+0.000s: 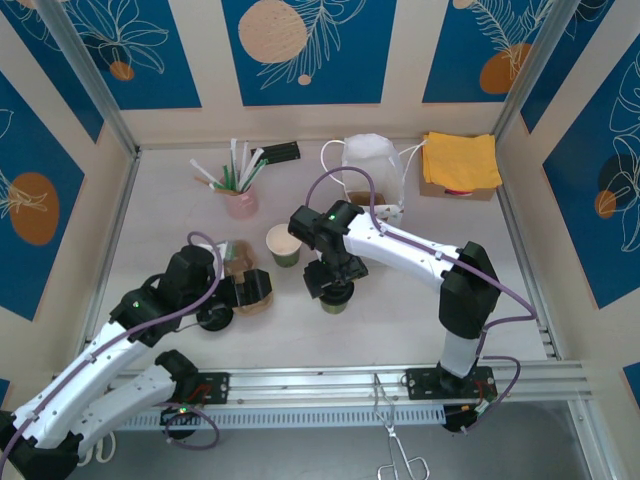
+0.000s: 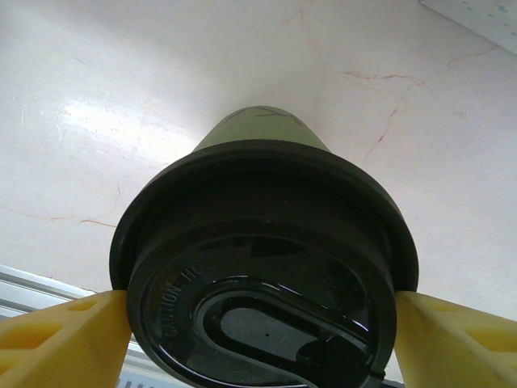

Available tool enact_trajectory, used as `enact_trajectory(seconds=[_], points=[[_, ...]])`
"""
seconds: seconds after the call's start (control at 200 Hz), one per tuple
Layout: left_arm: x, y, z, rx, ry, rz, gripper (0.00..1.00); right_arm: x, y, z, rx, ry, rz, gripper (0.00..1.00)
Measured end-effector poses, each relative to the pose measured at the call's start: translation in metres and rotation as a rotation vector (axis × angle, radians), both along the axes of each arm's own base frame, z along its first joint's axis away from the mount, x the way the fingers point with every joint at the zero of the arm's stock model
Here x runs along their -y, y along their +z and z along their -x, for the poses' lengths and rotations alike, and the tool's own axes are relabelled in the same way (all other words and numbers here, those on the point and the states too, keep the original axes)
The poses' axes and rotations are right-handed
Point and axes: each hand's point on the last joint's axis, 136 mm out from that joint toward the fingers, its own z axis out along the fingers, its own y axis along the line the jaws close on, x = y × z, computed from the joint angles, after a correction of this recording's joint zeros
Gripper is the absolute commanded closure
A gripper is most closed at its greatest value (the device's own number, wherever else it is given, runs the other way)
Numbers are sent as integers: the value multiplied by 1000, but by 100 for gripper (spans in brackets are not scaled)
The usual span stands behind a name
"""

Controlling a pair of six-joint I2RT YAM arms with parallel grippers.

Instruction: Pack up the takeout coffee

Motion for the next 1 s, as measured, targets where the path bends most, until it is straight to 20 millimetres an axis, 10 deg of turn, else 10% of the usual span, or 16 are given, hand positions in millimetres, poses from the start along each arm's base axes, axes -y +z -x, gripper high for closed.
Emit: enact_trajectory(seconds=[1.0], points=[[0,0,0,0,-2,0,0,1,-1,2,0,0,-4,29]])
